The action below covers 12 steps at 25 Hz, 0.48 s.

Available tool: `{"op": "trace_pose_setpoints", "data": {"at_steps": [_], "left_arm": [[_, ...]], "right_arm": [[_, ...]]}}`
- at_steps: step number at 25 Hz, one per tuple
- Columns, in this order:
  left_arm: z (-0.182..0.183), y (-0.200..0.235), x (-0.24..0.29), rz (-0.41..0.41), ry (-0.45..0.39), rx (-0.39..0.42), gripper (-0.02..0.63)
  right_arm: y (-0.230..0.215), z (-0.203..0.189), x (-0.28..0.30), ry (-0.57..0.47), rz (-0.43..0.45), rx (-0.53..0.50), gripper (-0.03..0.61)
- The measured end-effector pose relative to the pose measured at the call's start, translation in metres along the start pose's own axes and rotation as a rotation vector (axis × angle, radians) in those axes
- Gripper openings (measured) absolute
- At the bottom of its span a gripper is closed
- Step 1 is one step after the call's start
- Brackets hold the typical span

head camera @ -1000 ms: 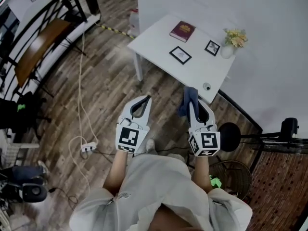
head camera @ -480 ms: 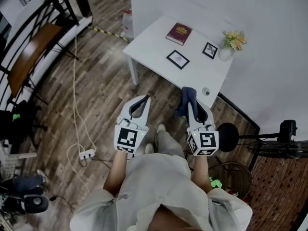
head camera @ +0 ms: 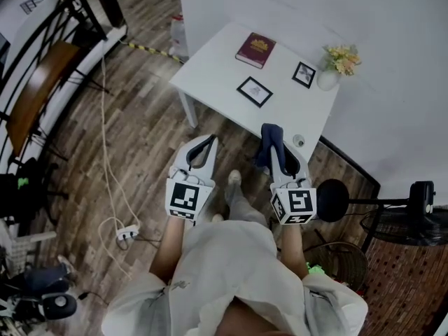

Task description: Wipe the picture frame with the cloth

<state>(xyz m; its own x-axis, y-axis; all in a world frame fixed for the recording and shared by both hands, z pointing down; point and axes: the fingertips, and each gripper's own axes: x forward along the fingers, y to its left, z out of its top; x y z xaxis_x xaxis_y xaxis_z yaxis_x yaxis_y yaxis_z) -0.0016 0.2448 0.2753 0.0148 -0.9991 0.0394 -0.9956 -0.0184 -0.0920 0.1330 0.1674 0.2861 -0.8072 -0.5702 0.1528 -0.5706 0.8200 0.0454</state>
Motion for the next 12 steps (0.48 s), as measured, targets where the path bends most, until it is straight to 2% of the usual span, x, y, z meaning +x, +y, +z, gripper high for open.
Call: {"op": "trace_pose_setpoints", "data": {"at_steps": [12], "left_arm": [[-0.001, 0.044, 0.135, -0.002, 0.04, -0.009, 0.02]], "right_arm": [[-0.084, 0.004, 0.116, 0.057, 0.043, 0.019, 0.063]]}}
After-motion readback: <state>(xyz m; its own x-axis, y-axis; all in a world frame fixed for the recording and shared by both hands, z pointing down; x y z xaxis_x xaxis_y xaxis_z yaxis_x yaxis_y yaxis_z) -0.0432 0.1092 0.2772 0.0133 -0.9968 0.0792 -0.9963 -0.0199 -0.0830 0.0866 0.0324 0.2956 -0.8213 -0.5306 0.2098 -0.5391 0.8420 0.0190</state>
